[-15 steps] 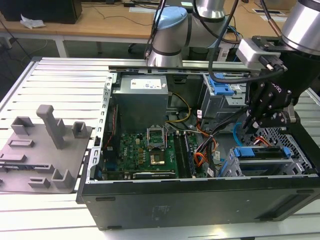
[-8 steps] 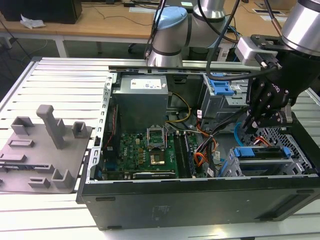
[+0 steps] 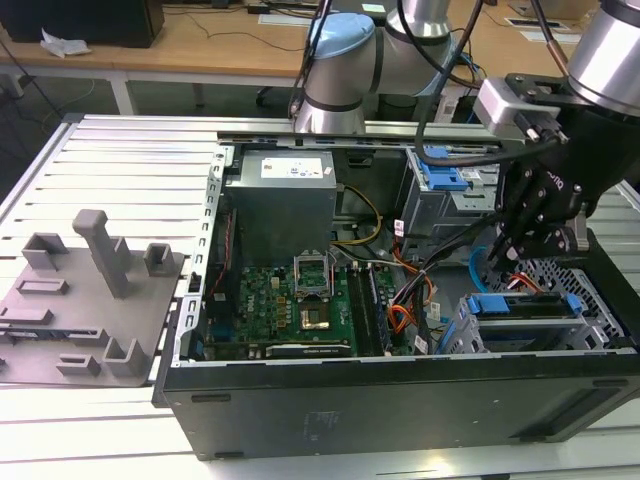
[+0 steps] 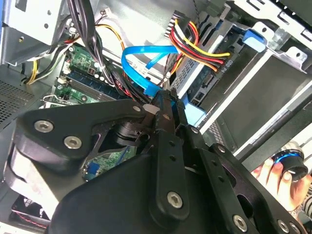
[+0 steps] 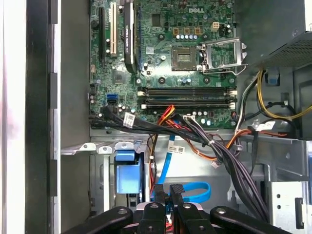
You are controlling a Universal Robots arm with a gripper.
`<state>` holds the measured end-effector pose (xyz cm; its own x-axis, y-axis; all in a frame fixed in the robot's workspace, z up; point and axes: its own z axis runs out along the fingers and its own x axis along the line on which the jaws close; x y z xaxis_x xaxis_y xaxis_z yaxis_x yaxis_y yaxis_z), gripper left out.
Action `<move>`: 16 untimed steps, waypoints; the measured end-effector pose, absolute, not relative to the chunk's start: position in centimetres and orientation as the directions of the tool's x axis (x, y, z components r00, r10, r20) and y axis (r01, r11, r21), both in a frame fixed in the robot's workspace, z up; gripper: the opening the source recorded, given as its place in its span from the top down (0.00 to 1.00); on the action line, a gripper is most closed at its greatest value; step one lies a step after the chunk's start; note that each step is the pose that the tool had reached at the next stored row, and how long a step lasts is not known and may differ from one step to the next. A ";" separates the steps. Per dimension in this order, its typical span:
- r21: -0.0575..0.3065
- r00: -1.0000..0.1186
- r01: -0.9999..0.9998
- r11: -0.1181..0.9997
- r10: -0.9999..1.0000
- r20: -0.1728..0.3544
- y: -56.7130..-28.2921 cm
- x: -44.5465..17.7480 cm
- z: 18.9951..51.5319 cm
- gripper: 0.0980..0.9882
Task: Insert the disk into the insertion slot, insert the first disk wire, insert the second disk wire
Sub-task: 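Insert the second disk wire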
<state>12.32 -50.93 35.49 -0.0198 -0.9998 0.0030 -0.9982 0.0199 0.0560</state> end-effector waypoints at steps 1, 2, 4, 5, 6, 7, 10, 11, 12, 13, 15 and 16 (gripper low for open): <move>0.056 -0.020 -0.998 0.020 -1.000 0.003 -51.1 12.3 35.5 0.93; 0.056 -0.020 -0.998 0.020 -1.000 0.003 -51.2 12.3 35.5 0.93; 0.056 -0.020 -0.998 0.020 -1.000 0.003 -51.7 12.3 35.5 0.93; 0.056 -0.020 -0.998 0.020 -1.000 0.003 -51.8 12.3 35.5 0.93; 0.056 -0.020 -0.998 0.020 -1.000 0.003 -52.0 12.3 35.5 0.93; 0.056 -0.020 -0.998 0.020 -1.000 0.003 -52.2 12.3 35.5 0.93; 0.056 -0.020 -0.998 0.020 -1.000 0.003 -52.5 12.3 35.5 0.93; 0.056 -0.020 -0.998 0.020 -1.000 0.003 -52.6 12.3 35.4 0.93; 0.056 -0.020 -0.998 0.020 -1.000 0.003 -52.7 12.3 35.4 0.93; 0.056 -0.020 -0.998 0.020 -1.000 0.003 -52.9 12.3 35.4 0.93; 0.056 -0.020 -0.998 0.020 -1.000 0.003 -53.1 12.3 35.4 0.93; 0.056 -0.020 -0.998 0.020 -1.000 0.003 -53.3 12.3 35.4 0.93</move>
